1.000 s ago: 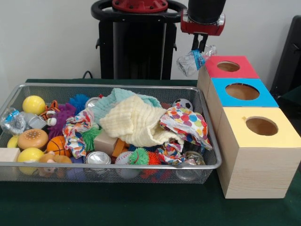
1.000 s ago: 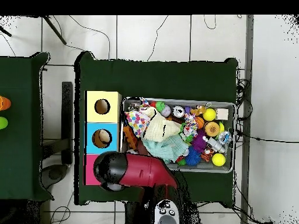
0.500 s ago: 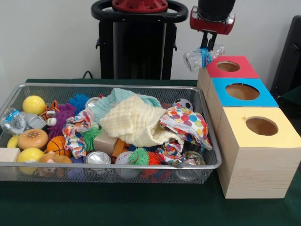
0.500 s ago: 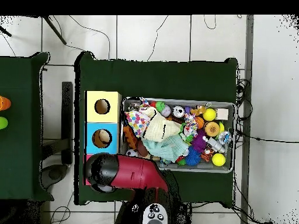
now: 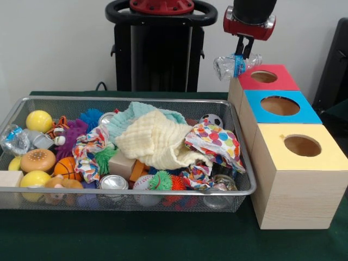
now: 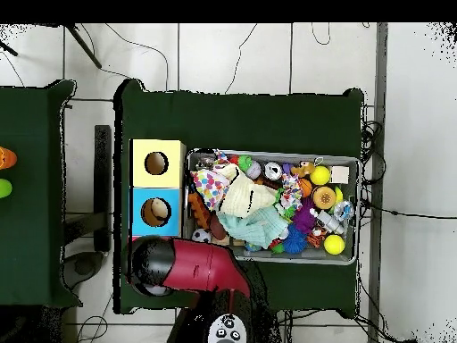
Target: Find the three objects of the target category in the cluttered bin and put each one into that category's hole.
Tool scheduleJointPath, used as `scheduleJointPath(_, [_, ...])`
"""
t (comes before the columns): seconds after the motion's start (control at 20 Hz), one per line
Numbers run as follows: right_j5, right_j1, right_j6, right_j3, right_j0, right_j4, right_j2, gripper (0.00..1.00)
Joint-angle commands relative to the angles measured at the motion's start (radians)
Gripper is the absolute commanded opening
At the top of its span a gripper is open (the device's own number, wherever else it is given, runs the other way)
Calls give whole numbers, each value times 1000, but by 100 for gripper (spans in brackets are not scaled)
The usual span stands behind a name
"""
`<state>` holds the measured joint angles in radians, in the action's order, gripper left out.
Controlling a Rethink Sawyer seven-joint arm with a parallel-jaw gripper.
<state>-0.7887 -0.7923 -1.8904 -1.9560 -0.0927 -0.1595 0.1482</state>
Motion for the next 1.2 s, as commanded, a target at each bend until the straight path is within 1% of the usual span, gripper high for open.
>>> scheduleJointPath(0.05, [87,64,-262,-2,-20,-50,-19,0])
scheduleJointPath(0.3, [28,40,-242,-4,-14,-67,-18,0])
scheduleJointPath(0.45, [12,28,-240,-6,-15,-70,-15,0])
scheduleJointPath(0.75, [-53,9,-207,9,16,-73,-15,0])
scheduleJointPath(1.05, [-163,-60,-183,-5,38,-87,-24,0])
scheduleJointPath(1.2, [-192,-85,-178,-14,40,-92,-27,0])
